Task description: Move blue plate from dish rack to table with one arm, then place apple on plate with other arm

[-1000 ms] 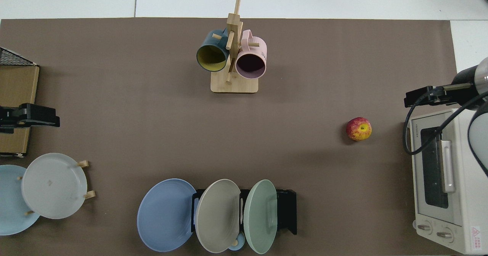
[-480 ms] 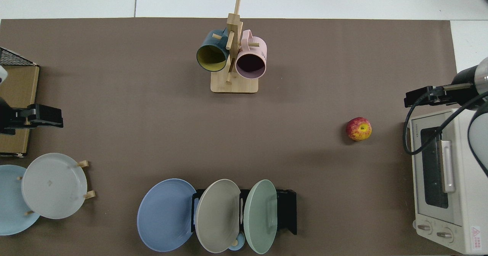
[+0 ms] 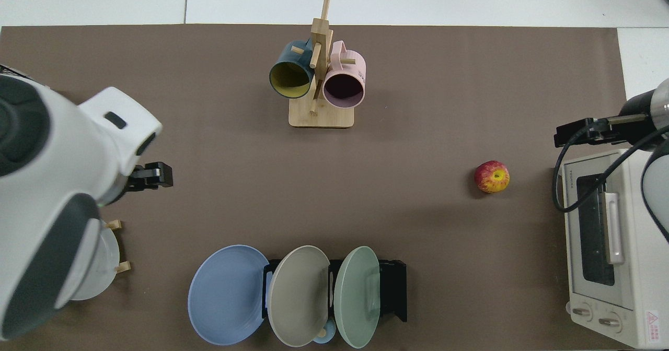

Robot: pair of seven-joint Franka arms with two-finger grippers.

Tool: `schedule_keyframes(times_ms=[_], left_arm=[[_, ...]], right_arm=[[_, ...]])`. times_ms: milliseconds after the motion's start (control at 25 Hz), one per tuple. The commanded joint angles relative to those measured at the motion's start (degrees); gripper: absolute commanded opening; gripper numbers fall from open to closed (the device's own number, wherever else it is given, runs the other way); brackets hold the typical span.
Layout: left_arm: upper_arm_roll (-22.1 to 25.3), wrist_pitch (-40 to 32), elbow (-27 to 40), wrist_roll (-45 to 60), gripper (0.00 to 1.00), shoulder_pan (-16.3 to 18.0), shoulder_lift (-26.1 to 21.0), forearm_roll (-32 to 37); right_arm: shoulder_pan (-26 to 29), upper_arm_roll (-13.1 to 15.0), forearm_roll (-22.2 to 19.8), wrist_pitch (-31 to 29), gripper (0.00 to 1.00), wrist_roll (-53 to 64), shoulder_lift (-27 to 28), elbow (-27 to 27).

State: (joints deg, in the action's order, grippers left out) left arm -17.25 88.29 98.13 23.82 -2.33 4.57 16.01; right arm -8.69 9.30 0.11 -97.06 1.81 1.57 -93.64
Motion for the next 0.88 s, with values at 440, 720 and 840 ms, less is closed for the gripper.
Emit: schedule_keyframes(times_ms=[440, 720, 840], left_arm=[[-11.6, -4.3, 21.9, 17.5, 1.00, -6.6, 11.6, 10.1], [-10.5, -2.2, 26.7, 14.0, 1.00, -7.0, 13.8, 0.4], [-10.5, -0.8, 29.5, 12.4, 1.00, -7.2, 13.3, -1.0]], right_arm=[[-2.1, -1.8, 1.1, -1.4, 1.00, 1.3, -0.5, -0.8], [-2.0, -1.7, 3.7, -5.8, 1.00, -9.0, 0.1, -1.4], [-2.1, -1.7, 3.6, -10.6, 1.00, -11.0, 2.7, -3.9]])
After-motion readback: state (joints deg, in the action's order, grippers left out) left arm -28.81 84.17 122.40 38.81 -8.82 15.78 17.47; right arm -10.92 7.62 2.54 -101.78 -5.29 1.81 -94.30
